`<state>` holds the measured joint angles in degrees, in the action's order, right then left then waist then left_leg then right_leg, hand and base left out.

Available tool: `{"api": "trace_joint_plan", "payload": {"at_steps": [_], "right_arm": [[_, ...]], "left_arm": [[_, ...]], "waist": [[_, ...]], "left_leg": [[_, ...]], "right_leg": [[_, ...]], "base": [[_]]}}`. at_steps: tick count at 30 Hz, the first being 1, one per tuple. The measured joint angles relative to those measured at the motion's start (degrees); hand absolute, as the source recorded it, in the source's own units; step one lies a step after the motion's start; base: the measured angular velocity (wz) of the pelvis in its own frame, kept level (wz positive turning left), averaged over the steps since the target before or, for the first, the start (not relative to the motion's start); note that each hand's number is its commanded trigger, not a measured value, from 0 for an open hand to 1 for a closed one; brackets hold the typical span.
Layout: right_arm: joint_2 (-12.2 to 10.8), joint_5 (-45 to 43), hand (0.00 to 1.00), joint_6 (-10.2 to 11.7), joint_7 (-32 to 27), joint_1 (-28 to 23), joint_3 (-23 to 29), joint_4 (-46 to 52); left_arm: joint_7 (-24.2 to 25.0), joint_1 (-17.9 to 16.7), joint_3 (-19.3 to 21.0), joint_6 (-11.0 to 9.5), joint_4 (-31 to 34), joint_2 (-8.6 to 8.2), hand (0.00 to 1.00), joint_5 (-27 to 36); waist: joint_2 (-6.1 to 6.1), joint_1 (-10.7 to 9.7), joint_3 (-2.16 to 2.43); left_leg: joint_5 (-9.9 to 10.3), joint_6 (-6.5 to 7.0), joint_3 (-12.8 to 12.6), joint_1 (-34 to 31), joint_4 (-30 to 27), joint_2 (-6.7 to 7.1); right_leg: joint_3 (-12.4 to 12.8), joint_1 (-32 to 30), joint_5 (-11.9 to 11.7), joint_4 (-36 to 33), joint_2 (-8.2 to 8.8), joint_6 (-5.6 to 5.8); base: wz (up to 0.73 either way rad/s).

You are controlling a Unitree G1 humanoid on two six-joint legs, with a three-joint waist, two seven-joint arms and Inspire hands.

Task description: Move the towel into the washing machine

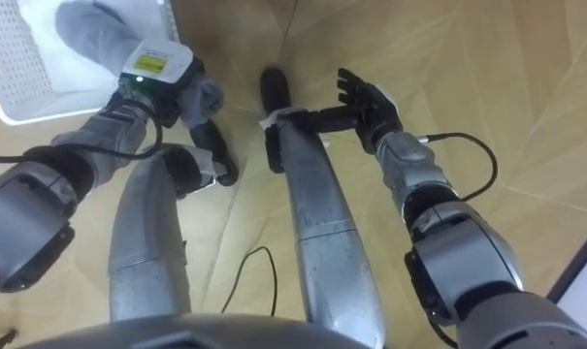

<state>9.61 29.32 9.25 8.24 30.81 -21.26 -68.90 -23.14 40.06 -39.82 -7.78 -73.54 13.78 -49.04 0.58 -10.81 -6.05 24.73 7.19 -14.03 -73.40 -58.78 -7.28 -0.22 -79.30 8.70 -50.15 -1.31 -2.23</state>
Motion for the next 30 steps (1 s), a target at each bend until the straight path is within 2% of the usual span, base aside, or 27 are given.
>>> {"api": "trace_joint_plan", "payload": {"at_steps": [6,13,16,20,23,25,27,30], "right_arm": [[0.1,2.8,0.0,0.0,-0.1,0.0,-0.7,0.1],[0.1,3.2,0.0,0.0,0.6,-2.4,-1.8,0.4],[0.0,2.9,0.0,0.0,0.5,-3.7,-2.1,0.3],[-0.3,1.6,0.0,0.0,0.0,-5.9,-2.9,-0.4],[-0.3,1.6,0.0,0.0,0.0,-7.7,-2.9,-0.4],[-0.3,1.6,0.0,0.1,0.3,-8.8,-2.9,-0.5],[-0.3,1.3,0.0,0.1,0.7,-10.1,-2.9,-0.8],[-0.4,-1.8,0.0,0.8,0.7,-11.4,-2.9,-0.9]], "left_arm": [[0.0,0.2,-2.4,0.0,0.0,0.3,1.0,0.2],[0.3,-0.9,-0.4,-0.5,-2.0,-1.01,1.0,3.4],[0.4,-2.7,0.4,-1.6,-2.0,-1.26,1.0,3.7],[0.2,-5.5,1.0,-4.1,-1.4,-1.26,1.0,4.7],[-0.2,-6.6,1.9,-4.8,-1.3,-1.29,1.0,6.4],[-1.2,-7.6,3.8,-5.6,-1.3,-1.3,1.0,7.3],[-1.8,-8.9,6.0,-6.6,-1.3,-1.31,1.0,9.0],[-2.6,-9.6,7.7,-6.8,-0.5,-1.2,1.0,11.8]], "waist": [[0.07,-0.1,0.0],[0.74,-0.7,-0.26],[0.86,-0.9,-0.26],[1.07,-0.8,-0.23],[1.1,-0.6,-0.21],[1.13,-0.2,-0.19],[1.11,0.1,-0.16],[0.99,0.5,-0.06]], "left_leg": [[0.1,0.19,-0.2,0.2,0.0,0.11],[0.6,-0.08,-0.7,4.7,0.2,-0.04],[0.9,-0.18,-1.2,8.3,0.8,-0.45],[0.9,-0.27,-1.8,14.8,3.0,-0.44],[0.8,-0.34,-2.0,19.6,4.9,-0.4],[0.7,-0.49,-2.5,22.7,6.6,-0.45],[0.6,-0.61,-3.2,27.1,9.0,-0.19],[0.4,-0.74,-3.5,30.3,11.2,0.13]], "right_leg": [[0.0,0.1,0.2,-0.5,0.19,0.21],[0.1,4.0,0.6,-0.4,0.17,-0.05],[-0.3,7.5,0.5,0.6,0.13,-0.19],[-0.3,13.7,0.5,2.6,0.16,-0.18],[-0.7,18.4,0.5,4.4,0.23,-0.17],[-1.7,21.4,0.2,6.1,0.53,-0.27],[-3.7,25.3,0.1,8.0,1.83,-0.71],[-4.3,28.3,0.1,9.6,2.2,-0.69]], "base": [[0.0],[-0.02],[-0.12],[-0.04],[-0.03],[-0.15],[-0.14],[-0.03]]}}
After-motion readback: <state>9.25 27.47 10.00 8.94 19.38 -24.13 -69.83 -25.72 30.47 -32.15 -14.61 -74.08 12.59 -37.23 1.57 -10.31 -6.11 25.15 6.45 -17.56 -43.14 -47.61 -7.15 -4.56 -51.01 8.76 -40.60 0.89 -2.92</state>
